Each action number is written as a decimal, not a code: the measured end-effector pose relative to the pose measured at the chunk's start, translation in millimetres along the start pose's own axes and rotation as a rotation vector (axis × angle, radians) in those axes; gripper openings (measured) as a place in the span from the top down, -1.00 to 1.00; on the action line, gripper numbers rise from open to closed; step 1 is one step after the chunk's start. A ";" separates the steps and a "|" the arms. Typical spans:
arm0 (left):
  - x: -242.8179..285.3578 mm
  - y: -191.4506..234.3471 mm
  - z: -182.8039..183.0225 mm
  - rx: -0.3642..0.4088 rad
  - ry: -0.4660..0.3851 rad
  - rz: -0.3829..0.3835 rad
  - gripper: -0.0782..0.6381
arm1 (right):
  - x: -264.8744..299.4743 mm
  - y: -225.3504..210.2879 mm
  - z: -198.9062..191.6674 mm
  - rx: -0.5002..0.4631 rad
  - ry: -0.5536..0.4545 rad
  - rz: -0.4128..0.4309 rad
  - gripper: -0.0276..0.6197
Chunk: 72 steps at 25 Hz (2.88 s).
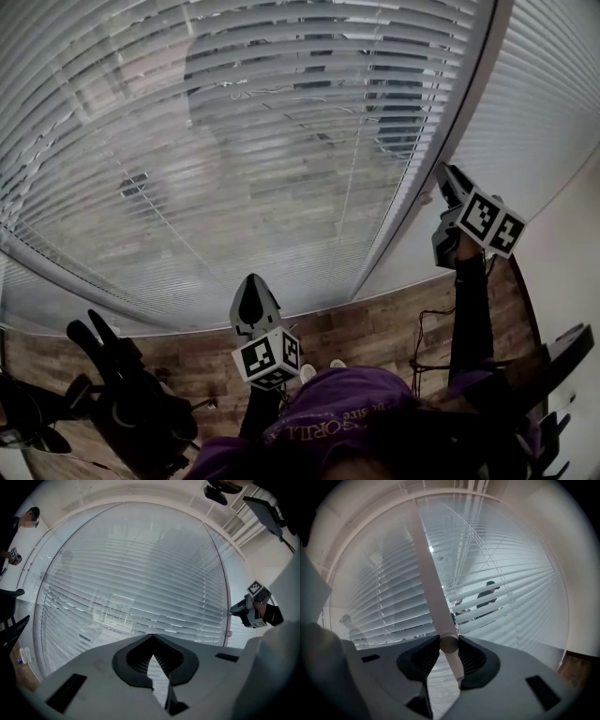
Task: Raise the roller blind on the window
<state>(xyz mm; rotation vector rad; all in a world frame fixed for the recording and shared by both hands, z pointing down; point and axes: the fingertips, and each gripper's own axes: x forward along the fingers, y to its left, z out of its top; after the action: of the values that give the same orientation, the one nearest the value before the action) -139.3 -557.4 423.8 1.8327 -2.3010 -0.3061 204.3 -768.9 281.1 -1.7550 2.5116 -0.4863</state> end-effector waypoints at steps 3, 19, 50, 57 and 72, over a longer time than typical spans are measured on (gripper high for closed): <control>-0.6 1.8 -0.2 -0.002 0.006 0.002 0.78 | -0.3 0.7 0.1 0.008 -0.003 0.000 0.53; -2.4 3.4 0.4 0.001 0.007 0.000 0.78 | -1.4 -0.8 1.0 0.159 -0.021 0.041 0.53; -2.4 -1.5 -1.4 -0.001 0.008 0.003 0.78 | -1.4 13.8 -4.9 -0.807 -0.012 -0.132 0.53; -2.8 -2.0 1.4 0.003 0.006 0.005 0.78 | -0.9 8.9 -2.7 -0.630 -0.003 -0.098 0.53; -4.6 1.3 -0.3 -0.001 0.003 0.013 0.78 | 0.8 4.4 -4.7 -0.405 0.031 -0.065 0.53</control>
<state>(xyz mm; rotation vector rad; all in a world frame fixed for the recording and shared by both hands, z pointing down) -139.4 -552.7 424.4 1.8164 -2.3090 -0.3019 199.0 -767.2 284.5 -1.9689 2.7303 0.0005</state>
